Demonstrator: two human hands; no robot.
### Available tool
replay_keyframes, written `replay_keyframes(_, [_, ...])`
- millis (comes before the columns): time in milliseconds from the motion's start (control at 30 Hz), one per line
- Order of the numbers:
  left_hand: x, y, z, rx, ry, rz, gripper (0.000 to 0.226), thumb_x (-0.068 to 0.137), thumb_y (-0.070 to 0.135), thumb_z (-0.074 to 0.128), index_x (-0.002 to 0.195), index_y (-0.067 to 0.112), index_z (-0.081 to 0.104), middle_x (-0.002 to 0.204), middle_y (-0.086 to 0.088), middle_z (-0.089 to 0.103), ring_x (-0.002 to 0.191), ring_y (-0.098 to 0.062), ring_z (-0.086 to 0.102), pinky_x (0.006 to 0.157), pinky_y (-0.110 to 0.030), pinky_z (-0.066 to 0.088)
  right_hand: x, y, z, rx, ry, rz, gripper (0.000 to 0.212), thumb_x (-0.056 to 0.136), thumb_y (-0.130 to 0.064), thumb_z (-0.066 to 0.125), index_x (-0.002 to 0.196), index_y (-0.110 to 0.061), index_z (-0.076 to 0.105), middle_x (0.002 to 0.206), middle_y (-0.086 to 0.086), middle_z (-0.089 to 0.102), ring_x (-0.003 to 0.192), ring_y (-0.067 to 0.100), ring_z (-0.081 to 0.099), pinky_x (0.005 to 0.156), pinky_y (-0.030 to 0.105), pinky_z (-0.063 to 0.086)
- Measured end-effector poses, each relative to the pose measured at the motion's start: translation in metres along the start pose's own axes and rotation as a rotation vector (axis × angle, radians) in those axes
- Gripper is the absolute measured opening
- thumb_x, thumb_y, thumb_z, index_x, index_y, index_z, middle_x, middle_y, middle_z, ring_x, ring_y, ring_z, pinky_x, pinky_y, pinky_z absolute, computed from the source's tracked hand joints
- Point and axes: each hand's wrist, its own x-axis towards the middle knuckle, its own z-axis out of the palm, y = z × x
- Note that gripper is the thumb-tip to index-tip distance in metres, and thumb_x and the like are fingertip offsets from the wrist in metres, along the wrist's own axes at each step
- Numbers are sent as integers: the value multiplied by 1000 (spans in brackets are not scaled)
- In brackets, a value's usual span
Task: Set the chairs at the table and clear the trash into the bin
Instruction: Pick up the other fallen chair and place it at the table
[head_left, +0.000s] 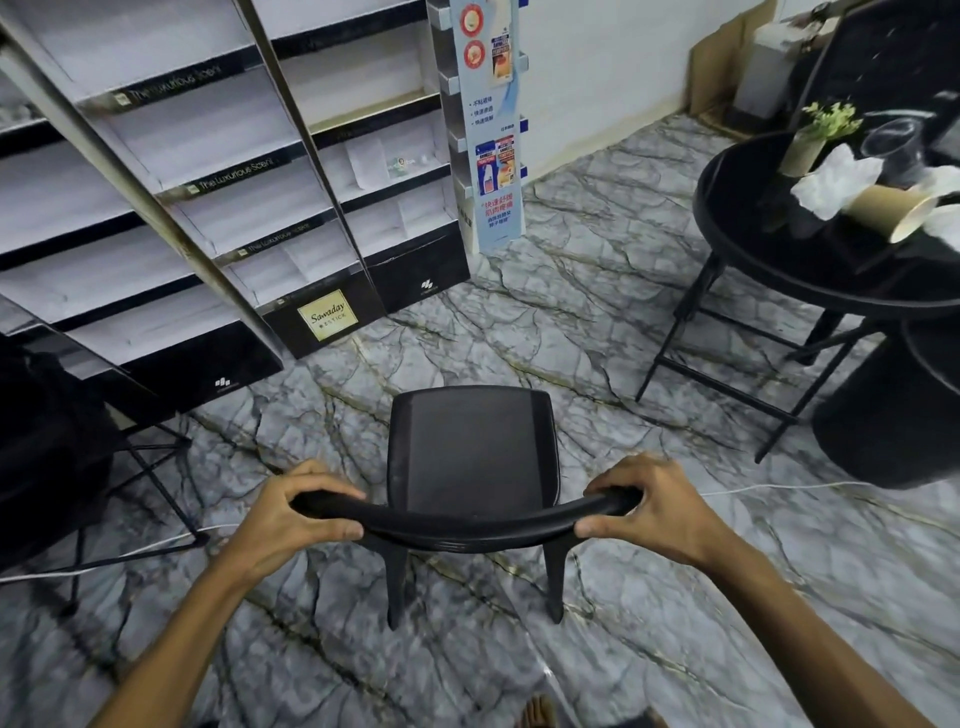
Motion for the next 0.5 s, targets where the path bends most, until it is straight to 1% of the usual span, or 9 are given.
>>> replay_keyframes(100, [0,1,5,-20,40,38,62,39,61,90,82,19,80,82,-8,57,75,-17,62,69,-19,49,-1,1,-2,6,45,20,55,53,-82,67,75,-33,73,72,-11,70,78,7,61,72,19,44])
replay_keyframes(167, [4,6,9,-32,61,53,62,38,61,91,81,17,80,81,-10,56,73,-14,62,68,-17,49,0,3,-7,15,82,29,55,51,-82,67,75,-32,74,71,-13,70,81,6,60,70,15,43])
replay_keyframes(267, [13,13,14,-16,73,68,64,35,61,91,80,17,80,84,-14,55,75,-16,63,69,-18,50,0,6,-18,36,99,38,58,49,-82,68,74,-30,75,70,-10,70,78,7,62,65,17,44])
replay_keyframes(333, [22,23,18,-24,79,71,64,33,61,92,78,17,80,85,-14,54,75,-17,62,70,-23,52,-4,9,-25,50,130,60,57,48,-82,70,74,-31,75,72,-10,70,79,8,62,64,17,45])
replay_keyframes(400, [33,37,23,-54,64,73,64,31,58,93,77,16,80,86,-17,51,76,-21,60,69,-33,54,-12,13,-35,72,175,91,56,47,-82,70,74,-33,75,77,-14,70,81,8,63,64,17,46])
replay_keyframes(433, [40,46,27,-55,53,87,64,31,58,93,77,16,80,86,-18,51,75,-21,59,66,-33,54,-17,15,-41,88,202,111,56,46,-82,70,76,-35,75,82,-17,70,82,8,63,65,16,46])
replay_keyframes(467, [47,54,32,-42,39,108,64,30,60,92,77,18,80,85,-17,52,74,-18,59,64,-30,53,-22,18,-47,103,232,130,57,45,-82,71,80,-37,76,85,-18,70,83,7,64,66,15,47])
replay_keyframes(500, [55,63,38,-35,24,122,64,30,61,91,76,19,81,84,-14,53,72,-14,59,62,-26,52,-28,21,-54,116,261,144,59,44,-81,72,84,-38,76,83,-15,71,83,7,65,67,15,49])
